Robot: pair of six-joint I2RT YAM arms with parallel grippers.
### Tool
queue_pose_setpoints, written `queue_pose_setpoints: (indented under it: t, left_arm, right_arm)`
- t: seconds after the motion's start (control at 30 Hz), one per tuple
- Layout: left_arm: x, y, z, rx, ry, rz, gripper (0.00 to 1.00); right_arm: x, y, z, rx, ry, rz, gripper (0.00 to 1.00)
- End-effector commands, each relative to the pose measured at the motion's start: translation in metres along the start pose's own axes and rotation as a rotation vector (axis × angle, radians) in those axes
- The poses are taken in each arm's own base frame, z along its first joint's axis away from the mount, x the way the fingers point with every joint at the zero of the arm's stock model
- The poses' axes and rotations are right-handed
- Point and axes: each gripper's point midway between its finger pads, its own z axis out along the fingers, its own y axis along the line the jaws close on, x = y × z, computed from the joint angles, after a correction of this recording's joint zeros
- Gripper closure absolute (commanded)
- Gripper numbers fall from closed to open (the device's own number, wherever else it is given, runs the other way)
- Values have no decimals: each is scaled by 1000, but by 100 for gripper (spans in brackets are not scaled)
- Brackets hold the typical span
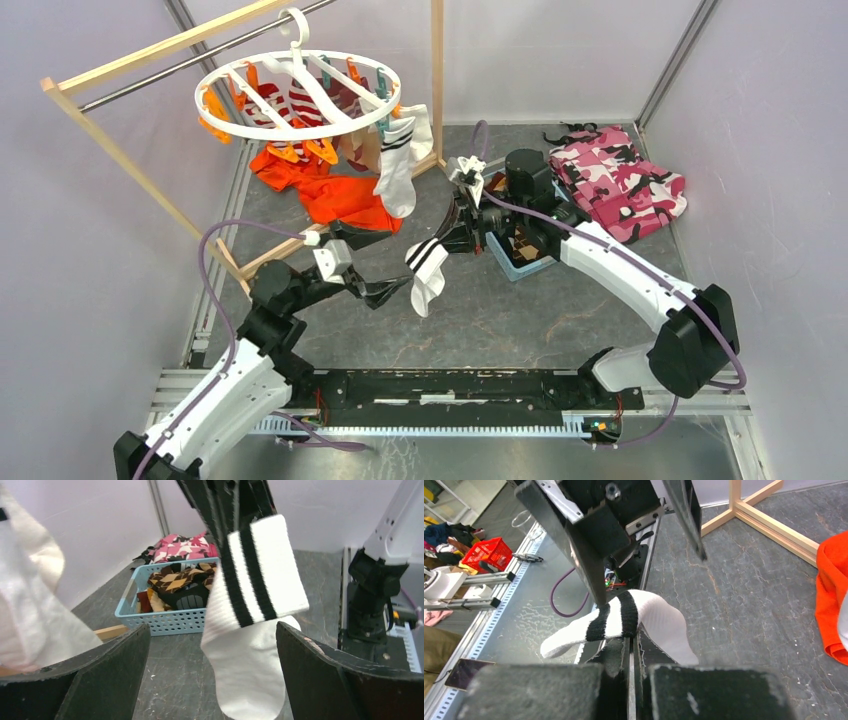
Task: Clip the socks to the hanger
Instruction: Adjust the sock.
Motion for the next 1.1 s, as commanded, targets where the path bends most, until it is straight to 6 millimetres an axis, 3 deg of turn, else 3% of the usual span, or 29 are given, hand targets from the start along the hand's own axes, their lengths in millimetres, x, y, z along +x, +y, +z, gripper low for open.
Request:
queue_pose_setpoints:
  t: [0.0,0.13,0.23,0.5,0.8,0.97,1.07]
  left_arm:
    - [-6,-9,15,74,6,173,0]
    - [6,-14,31,99,64,219,1]
    - [9,-8,39,55,80,257,2]
    - [-12,-3,47,7,13,215,16]
    - [-27,-10,41,-5,-77,105,20]
    - [-30,-11,43,-2,-87,54,44]
    - [-30,-15,45,17,-88,17,73]
  right_arm:
    - [-11,2,1,-29,-30,16,100]
    - [-9,0,3,-40,-26,35,100]
    - [-9,-1,3,-42,-26,36,100]
    - [-2,-7,1,-30,-17,50,100]
    - [-1,-12,-3,-12,-13,41,100]
    - [-2,-12,-5,-7,-10,22,100]
    - [-2,-10,-5,-7,-9,8,100]
